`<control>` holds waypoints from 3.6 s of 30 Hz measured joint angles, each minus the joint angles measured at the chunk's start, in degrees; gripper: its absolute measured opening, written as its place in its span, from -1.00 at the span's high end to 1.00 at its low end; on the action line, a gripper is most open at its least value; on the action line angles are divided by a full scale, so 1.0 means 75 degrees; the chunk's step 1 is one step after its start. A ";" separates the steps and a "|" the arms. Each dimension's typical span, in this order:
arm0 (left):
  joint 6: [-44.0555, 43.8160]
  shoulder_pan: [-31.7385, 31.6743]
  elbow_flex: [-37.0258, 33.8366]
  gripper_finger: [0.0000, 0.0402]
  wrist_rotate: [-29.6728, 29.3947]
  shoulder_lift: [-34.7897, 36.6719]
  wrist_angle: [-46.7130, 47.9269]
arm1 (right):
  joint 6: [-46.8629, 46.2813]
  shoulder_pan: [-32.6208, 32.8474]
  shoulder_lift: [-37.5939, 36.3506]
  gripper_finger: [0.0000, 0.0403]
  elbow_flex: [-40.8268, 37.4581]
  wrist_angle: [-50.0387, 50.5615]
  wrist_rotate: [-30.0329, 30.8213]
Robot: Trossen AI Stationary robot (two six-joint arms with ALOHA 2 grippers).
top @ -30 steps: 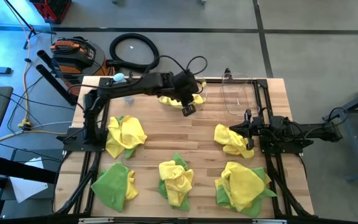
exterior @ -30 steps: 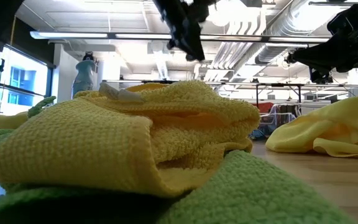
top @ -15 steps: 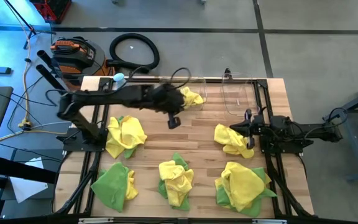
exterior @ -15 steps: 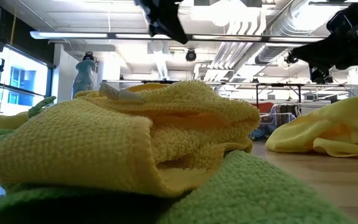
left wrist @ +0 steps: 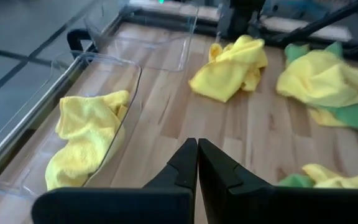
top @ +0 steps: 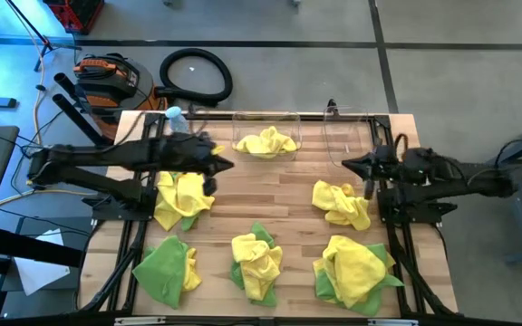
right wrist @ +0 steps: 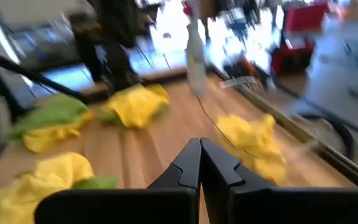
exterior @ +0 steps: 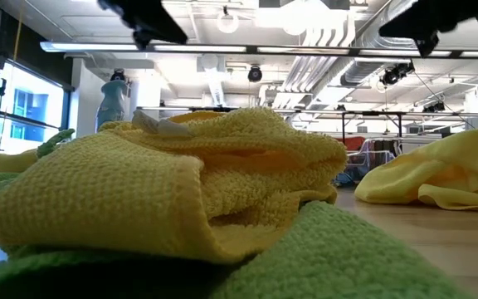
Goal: Sort microfiber towel by color & place in baskets
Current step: Put the top right yellow microfiber cloth into the left transparent bin
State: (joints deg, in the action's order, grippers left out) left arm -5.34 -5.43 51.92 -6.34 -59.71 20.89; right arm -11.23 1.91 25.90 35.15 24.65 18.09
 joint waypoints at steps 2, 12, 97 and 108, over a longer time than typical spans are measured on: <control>-0.0003 0.0000 -0.0384 1.00 0.0013 0.0560 -0.0092 | -0.0509 0.0000 0.0894 1.00 0.0832 0.0768 0.0160; 0.0432 -0.0003 -0.1487 1.00 0.0033 0.2461 -0.0206 | -0.4137 0.0125 0.4914 1.00 0.4541 0.5818 -0.0023; -0.0262 -0.0006 -0.2066 1.00 0.0160 0.2942 -0.0203 | -0.6946 0.1401 0.7072 0.99 0.8335 0.8055 0.1916; -0.0263 -0.0006 -0.2063 1.00 0.0159 0.2942 -0.0204 | -0.2297 -0.1590 0.9396 1.00 1.0518 0.5884 0.0195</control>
State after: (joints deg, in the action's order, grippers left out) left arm -7.32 -5.48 36.45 -5.15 -37.65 19.35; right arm -28.46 -10.01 96.37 114.04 68.79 19.55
